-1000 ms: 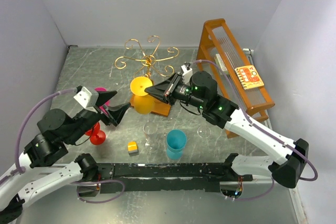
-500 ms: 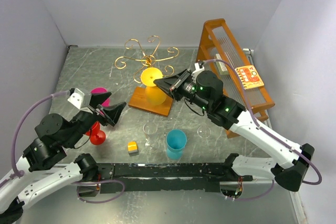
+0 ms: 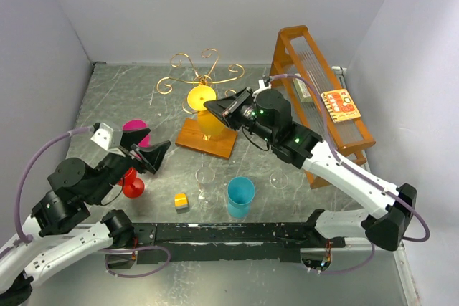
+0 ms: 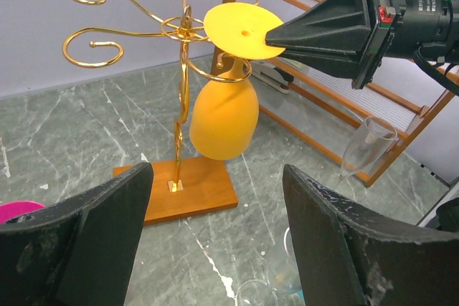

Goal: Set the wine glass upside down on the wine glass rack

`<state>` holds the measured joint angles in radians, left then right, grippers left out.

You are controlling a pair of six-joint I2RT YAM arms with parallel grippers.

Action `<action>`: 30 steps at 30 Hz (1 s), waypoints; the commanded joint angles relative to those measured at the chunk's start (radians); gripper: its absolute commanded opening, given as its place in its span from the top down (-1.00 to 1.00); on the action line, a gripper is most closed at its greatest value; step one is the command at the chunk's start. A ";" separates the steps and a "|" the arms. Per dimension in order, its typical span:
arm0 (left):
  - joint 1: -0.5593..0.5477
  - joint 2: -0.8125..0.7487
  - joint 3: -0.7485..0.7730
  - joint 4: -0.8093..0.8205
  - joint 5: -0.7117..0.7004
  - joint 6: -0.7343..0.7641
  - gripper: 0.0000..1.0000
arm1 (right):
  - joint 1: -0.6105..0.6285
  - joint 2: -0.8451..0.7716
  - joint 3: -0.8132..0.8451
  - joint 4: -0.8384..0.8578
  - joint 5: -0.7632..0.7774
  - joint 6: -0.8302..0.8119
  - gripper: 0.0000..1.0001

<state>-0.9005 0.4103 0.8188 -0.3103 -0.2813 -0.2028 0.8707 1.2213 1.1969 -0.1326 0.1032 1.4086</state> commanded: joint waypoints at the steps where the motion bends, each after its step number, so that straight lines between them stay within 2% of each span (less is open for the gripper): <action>1: -0.004 -0.020 -0.016 -0.006 -0.033 0.001 -0.67 | 0.002 0.026 0.055 0.037 0.016 -0.023 1.00; 19: -0.003 -0.044 -0.032 -0.009 -0.046 -0.004 -0.66 | -0.007 0.153 0.147 0.053 -0.158 -0.074 1.00; 30: -0.004 -0.042 -0.036 -0.002 -0.039 -0.002 -0.64 | -0.007 0.104 0.107 0.058 -0.192 -0.091 1.00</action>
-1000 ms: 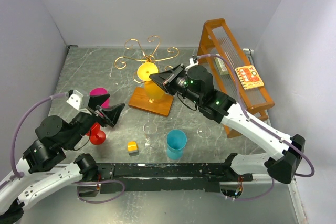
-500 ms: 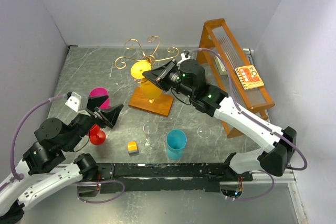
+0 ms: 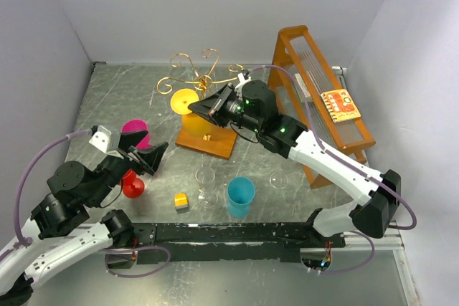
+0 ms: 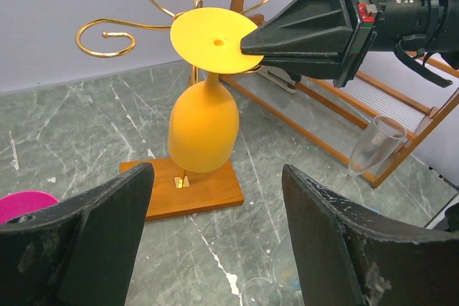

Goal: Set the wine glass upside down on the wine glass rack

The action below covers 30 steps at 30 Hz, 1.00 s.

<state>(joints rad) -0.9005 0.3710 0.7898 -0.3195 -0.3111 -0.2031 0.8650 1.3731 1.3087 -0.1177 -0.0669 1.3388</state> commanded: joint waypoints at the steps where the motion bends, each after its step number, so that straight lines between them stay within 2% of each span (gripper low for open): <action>1: -0.004 -0.001 -0.006 0.009 -0.011 0.000 -0.64 | -0.001 -0.053 -0.010 0.040 -0.024 -0.021 1.00; 15: -0.004 0.011 -0.008 0.020 -0.013 -0.009 -0.64 | -0.020 -0.102 -0.079 0.026 -0.048 -0.009 1.00; 30: -0.003 0.055 0.025 -0.015 -0.022 -0.054 -0.74 | -0.039 -0.147 -0.135 0.011 0.064 -0.030 1.00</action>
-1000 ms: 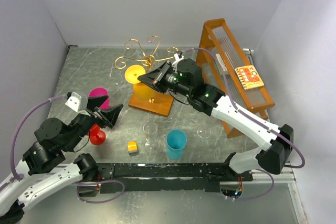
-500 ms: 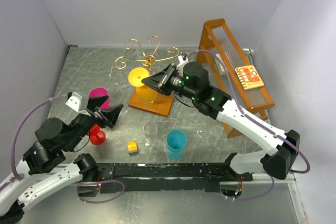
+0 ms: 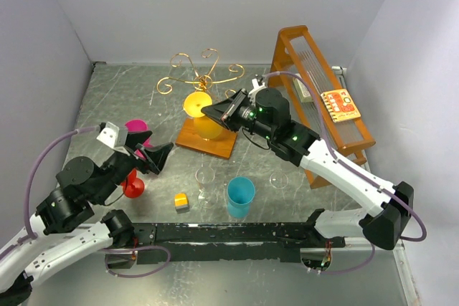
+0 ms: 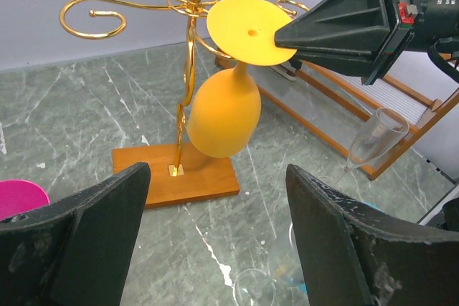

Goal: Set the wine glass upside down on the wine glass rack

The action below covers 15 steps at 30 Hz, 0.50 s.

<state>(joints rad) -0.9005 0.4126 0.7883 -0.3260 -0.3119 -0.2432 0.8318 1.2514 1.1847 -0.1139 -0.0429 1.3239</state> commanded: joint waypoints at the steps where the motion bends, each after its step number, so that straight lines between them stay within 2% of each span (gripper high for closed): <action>1: -0.004 0.015 0.027 -0.008 -0.021 -0.015 -0.74 | -0.006 -0.027 -0.012 0.004 0.043 -0.016 1.00; 6: -0.004 0.024 0.026 -0.005 -0.019 -0.022 -0.77 | -0.011 -0.027 -0.009 0.005 0.042 -0.024 0.87; 15: -0.004 0.041 0.042 -0.012 0.015 -0.025 -0.82 | -0.015 -0.037 -0.027 0.024 0.027 -0.033 0.74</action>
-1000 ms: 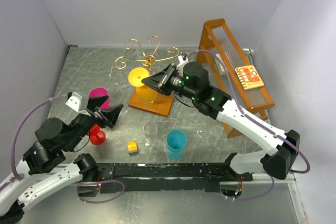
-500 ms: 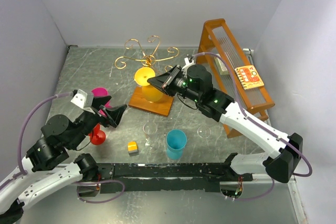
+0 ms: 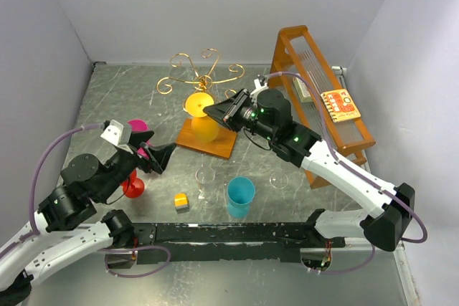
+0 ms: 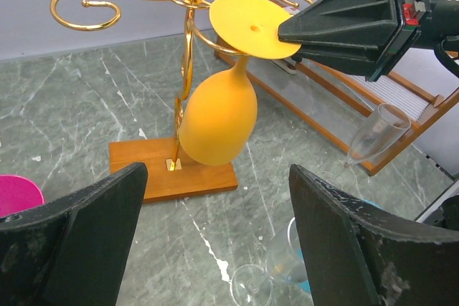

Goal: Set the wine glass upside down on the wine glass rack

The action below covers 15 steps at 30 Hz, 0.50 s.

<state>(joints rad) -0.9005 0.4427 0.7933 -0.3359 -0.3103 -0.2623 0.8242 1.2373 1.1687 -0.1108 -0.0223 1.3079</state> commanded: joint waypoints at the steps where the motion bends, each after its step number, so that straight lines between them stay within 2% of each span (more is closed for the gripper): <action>1: -0.004 0.013 0.038 -0.003 0.014 -0.005 -0.82 | -0.008 -0.025 -0.013 0.022 0.004 -0.022 0.67; 9: -0.004 0.023 0.043 -0.013 0.023 -0.012 -0.82 | -0.011 -0.058 -0.015 -0.023 -0.027 -0.119 0.15; 12: -0.003 0.023 0.047 -0.017 0.023 -0.015 -0.84 | -0.013 -0.077 -0.013 -0.038 -0.066 -0.246 -0.04; 15: -0.004 0.029 0.057 -0.033 0.026 -0.022 -0.85 | -0.012 -0.081 0.017 -0.158 -0.093 -0.396 -0.11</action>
<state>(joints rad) -0.9005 0.4644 0.8078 -0.3454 -0.3027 -0.2703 0.8165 1.1786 1.1591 -0.1532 -0.0666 1.1255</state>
